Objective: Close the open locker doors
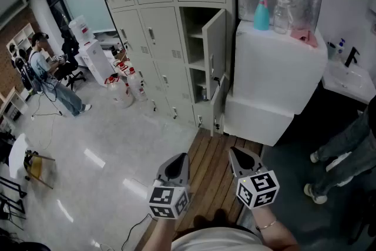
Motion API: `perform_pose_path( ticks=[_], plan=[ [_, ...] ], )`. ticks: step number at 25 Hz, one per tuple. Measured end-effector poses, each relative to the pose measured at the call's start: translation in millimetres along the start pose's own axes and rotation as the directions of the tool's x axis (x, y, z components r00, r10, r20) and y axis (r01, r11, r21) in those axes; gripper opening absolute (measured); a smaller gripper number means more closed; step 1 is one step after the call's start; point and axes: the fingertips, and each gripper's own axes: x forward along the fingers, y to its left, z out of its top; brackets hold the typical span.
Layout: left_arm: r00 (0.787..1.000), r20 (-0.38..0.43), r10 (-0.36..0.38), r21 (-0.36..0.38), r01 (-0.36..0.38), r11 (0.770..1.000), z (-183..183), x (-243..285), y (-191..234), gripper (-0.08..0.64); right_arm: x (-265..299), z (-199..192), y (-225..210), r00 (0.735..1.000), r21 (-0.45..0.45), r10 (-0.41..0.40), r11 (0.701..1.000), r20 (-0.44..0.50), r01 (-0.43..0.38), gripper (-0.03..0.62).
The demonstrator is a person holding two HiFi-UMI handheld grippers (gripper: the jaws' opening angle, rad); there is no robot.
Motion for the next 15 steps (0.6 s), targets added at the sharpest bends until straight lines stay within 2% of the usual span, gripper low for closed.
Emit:
perform_pose_path(
  ticks=[8,15],
  plan=[
    [1.0,0.003,0.015,-0.008,-0.015,1.0,-3,11,-7,0.018,-1,5,-8,0.999,-0.014,0.036,0.999,0.01,-0.035,0.0],
    [0.999,0.016,0.03,0.003,-0.03,1.0,-1,22,-12,0.018,-2,13,-21,0.997,-0.006,0.051,0.999,0.058,-0.05,0.003]
  ],
)
